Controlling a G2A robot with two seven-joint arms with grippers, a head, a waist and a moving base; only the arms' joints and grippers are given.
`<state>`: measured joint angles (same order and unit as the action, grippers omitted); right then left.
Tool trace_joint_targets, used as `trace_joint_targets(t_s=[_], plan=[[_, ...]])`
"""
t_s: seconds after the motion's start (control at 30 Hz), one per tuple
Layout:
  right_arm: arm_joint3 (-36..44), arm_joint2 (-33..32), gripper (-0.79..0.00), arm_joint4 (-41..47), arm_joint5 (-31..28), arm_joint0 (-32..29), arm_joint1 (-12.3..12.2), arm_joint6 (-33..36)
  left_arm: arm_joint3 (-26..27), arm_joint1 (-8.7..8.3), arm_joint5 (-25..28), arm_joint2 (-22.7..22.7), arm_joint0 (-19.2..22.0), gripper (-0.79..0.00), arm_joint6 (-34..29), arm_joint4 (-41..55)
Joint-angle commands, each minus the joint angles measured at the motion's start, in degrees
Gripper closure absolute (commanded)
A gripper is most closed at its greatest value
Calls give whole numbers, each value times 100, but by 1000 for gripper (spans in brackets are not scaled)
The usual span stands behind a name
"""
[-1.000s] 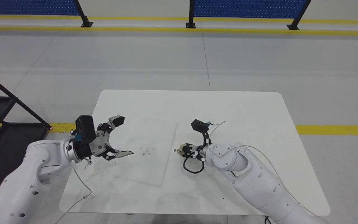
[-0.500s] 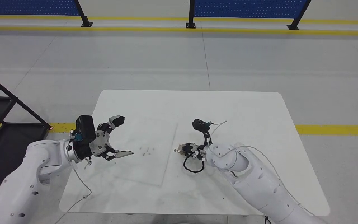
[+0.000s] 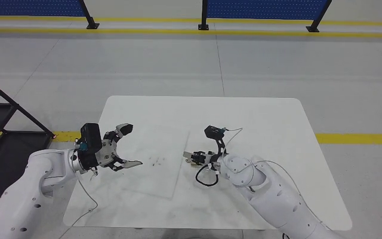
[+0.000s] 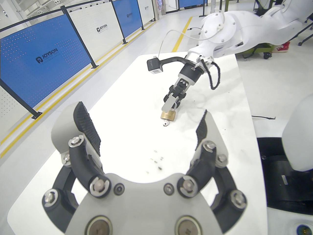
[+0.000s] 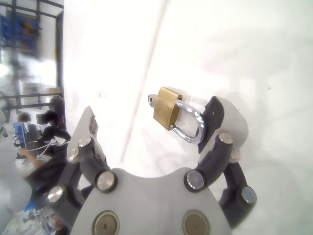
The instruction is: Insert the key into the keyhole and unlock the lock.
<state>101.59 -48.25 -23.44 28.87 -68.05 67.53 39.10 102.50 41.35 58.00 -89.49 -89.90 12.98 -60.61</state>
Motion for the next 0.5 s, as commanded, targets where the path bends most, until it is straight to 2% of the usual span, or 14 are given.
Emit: trace_joint_targets(t_s=[0.0, 0.23, 0.47], plan=[[111, 31, -785, -316, -60, -39, -16, -113, 0, 0, 0, 0, 0, -785, 0, 0], [530, 97, -785, -1286, -167, -306, -62, -614, 0, 0, 0, 0, 0, -785, 0, 0], [1088, 44, -785, -2042, -654, -763, -122, -1344, 0, 0, 0, 0, 0, -785, 0, 0]])
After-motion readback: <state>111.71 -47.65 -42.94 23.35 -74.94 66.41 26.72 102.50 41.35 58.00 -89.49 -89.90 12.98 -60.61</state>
